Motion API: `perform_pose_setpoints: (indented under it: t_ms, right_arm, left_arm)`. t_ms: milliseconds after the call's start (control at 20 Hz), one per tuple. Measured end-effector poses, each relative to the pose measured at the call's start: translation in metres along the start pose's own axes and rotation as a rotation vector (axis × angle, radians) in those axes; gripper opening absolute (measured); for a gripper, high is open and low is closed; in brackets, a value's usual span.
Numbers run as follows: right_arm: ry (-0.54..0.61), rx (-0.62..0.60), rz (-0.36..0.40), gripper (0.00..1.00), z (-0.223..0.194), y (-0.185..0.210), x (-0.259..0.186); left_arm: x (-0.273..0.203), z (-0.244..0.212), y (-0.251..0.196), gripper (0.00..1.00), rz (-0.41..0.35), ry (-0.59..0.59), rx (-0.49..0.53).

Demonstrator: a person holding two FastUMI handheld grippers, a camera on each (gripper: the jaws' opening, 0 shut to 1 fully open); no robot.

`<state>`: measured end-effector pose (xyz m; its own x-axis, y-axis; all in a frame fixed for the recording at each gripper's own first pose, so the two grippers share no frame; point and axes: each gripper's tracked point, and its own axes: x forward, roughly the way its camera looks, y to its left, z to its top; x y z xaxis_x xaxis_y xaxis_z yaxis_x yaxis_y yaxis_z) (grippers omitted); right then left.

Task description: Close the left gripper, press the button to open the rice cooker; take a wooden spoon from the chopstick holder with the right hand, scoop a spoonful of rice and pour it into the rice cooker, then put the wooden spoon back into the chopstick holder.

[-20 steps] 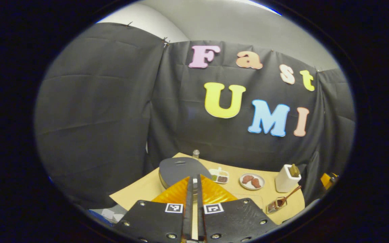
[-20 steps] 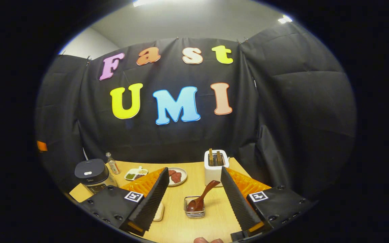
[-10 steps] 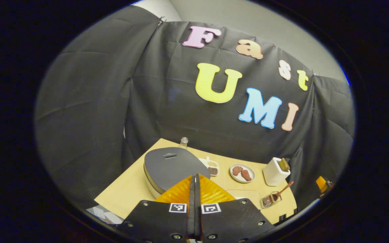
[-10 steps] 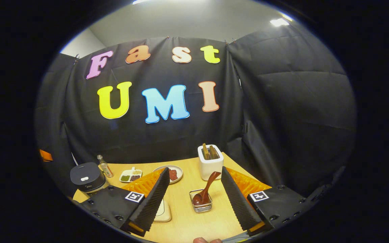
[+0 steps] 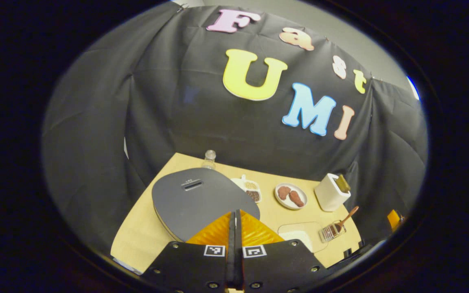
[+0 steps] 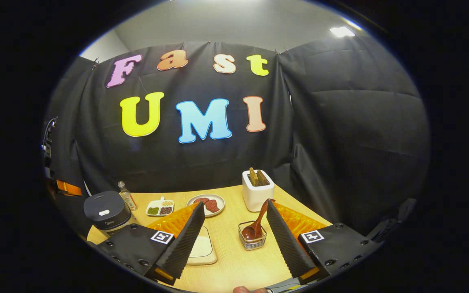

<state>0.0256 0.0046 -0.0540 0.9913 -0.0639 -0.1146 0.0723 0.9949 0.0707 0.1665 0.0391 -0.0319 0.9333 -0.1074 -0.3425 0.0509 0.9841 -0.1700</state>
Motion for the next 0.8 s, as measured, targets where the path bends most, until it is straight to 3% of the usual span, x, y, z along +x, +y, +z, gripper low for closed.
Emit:
perform_pose_setpoints:
  t_ms: [100,300,350,450,500,800]
  right_arm:
    - [0.01,-0.002,-0.016,0.93,-0.006,0.003,-0.003]
    - [0.021,-0.036,-0.072,0.97,-0.014,-0.002,-0.007]
    - [0.023,-0.035,-0.08,0.92,-0.014,-0.002,-0.008]
    - [0.032,-0.025,-0.092,0.93,-0.017,-0.003,-0.007]
    - [0.037,-0.023,-0.099,0.98,-0.019,-0.004,-0.007]
    - [0.071,-0.003,-0.117,0.93,-0.027,-0.005,-0.001]
  left_arm:
    - [0.02,-0.012,0.0,0.01,-0.023,0.047,-0.004]
    - [0.051,-0.038,-0.004,0.01,-0.043,0.132,0.043]
    - [0.056,-0.04,-0.005,0.01,-0.052,0.146,0.05]
    - [0.063,-0.042,-0.01,0.01,-0.07,0.165,0.057]
    - [0.068,-0.046,-0.011,0.0,-0.07,0.175,0.062]
    - [0.081,-0.067,-0.004,0.0,-0.046,0.238,0.079]
